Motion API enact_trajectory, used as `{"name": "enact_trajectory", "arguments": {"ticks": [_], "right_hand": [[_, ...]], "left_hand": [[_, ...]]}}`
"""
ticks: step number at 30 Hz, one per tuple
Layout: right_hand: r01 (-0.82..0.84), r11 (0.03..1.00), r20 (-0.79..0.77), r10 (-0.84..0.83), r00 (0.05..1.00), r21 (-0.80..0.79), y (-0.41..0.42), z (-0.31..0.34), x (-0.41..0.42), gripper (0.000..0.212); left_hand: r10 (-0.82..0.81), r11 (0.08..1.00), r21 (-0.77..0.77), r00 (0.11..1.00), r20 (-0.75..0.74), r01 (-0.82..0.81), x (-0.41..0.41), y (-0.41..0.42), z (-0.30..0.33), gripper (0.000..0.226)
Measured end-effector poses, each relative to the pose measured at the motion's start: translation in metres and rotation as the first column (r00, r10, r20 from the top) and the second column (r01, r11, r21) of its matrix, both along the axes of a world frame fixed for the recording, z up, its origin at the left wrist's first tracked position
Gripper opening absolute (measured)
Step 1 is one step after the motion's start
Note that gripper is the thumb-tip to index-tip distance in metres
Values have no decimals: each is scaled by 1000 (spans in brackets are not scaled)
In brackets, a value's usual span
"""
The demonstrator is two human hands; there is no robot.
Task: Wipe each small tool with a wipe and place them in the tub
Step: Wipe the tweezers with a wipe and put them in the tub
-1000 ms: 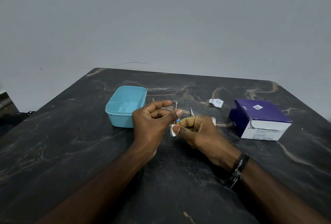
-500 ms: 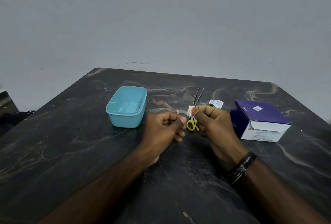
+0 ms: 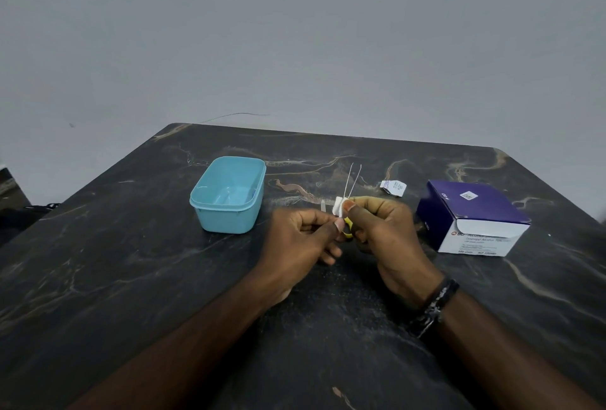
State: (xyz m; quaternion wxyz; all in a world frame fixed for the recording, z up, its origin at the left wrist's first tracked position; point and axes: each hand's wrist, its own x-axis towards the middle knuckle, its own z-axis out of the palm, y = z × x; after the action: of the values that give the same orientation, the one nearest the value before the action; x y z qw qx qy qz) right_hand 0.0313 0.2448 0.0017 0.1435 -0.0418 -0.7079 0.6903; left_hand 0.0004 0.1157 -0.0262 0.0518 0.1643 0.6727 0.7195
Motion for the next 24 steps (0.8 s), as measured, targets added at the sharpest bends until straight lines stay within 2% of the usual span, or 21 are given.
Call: {"name": "enact_trajectory", "arguments": {"ticks": [7, 14, 20, 24], "right_hand": [[86, 992, 3, -86, 996, -96, 6, 5, -2, 13], [-33, 999, 11, 34, 999, -38, 2, -1, 0, 17], [-66, 997, 8, 66, 998, -35, 3, 0, 2, 20], [-70, 994, 13, 72, 997, -87, 3, 1, 2, 23]], "left_hand": [[-32, 999, -16, 999, -29, 32, 1, -2, -3, 10], [-111, 993, 48, 993, 32, 109, 1, -3, 2, 19], [-152, 988, 15, 987, 43, 152, 1, -3, 1, 18], [-256, 965, -31, 965, 61, 259, 4, -4, 4, 22]]}}
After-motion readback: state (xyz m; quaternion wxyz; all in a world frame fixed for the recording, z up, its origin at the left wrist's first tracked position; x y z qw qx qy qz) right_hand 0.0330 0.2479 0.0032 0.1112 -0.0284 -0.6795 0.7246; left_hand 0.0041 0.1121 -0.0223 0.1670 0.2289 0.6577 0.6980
